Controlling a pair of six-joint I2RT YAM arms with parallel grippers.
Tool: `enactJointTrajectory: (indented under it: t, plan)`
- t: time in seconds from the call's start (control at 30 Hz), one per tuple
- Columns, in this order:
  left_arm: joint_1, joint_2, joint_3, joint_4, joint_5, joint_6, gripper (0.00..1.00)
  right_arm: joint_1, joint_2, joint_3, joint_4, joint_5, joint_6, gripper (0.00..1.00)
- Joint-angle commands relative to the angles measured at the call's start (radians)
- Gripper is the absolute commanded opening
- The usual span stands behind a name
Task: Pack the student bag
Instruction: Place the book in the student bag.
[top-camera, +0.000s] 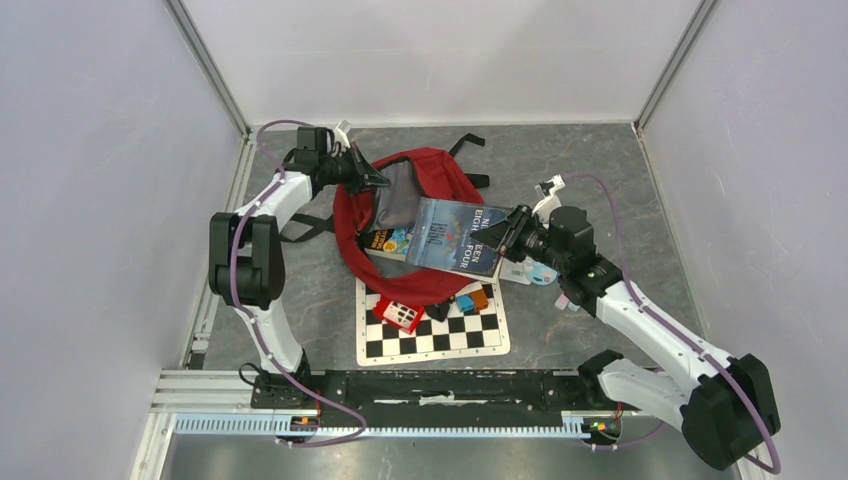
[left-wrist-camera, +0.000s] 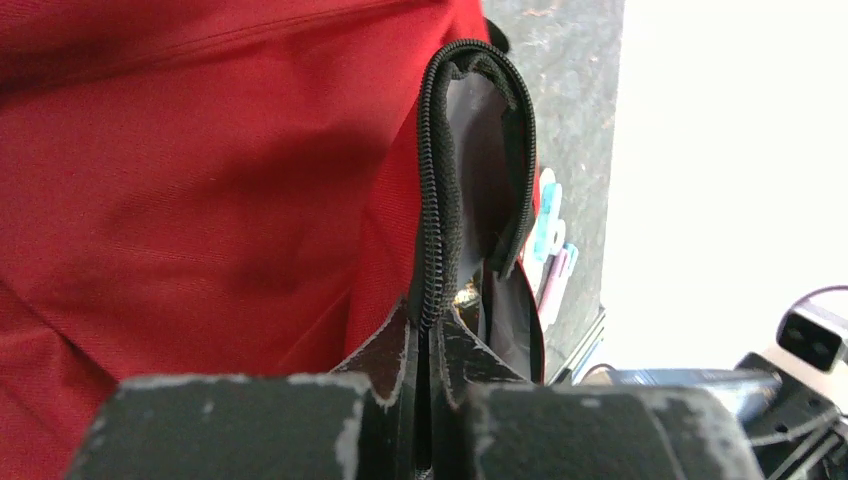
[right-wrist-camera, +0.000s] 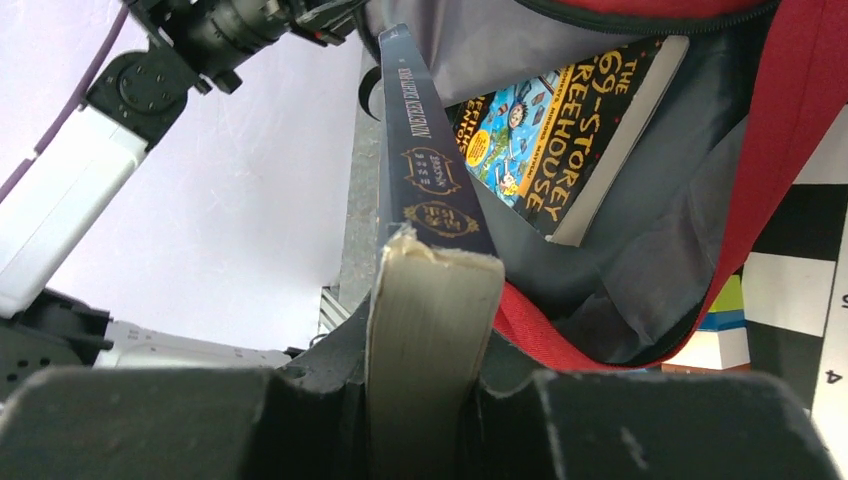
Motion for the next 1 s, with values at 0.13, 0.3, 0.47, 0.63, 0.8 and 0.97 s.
enactJointTrajectory:
  t: [0.13, 0.3, 0.47, 0.63, 0.8, 0.97]
  plan:
    - [-0.002, -0.262, -0.196, 0.547, 0.183, -0.203, 0.02, 0.094, 0.059, -0.035, 0.239, 0.124, 0.181, 0.0]
    - [-0.003, -0.34, -0.309, 0.833, 0.21, -0.328, 0.02, 0.141, 0.108, -0.085, 0.311, 0.213, 0.301, 0.0]
    - [-0.008, -0.347, -0.335, 0.846, 0.217, -0.329, 0.02, 0.172, 0.143, -0.1, 0.354, 0.34, 0.39, 0.0]
    - [-0.01, -0.349, -0.373, 0.856, 0.214, -0.318, 0.02, 0.172, 0.158, -0.125, 0.412, 0.481, 0.49, 0.0]
    - [-0.011, -0.363, -0.394, 0.89, 0.213, -0.349, 0.02, 0.157, 0.17, -0.136, 0.446, 0.58, 0.528, 0.0]
    - [-0.011, -0.383, -0.408, 0.915, 0.21, -0.36, 0.02, 0.171, 0.234, -0.086, 0.41, 0.599, 0.524, 0.0]
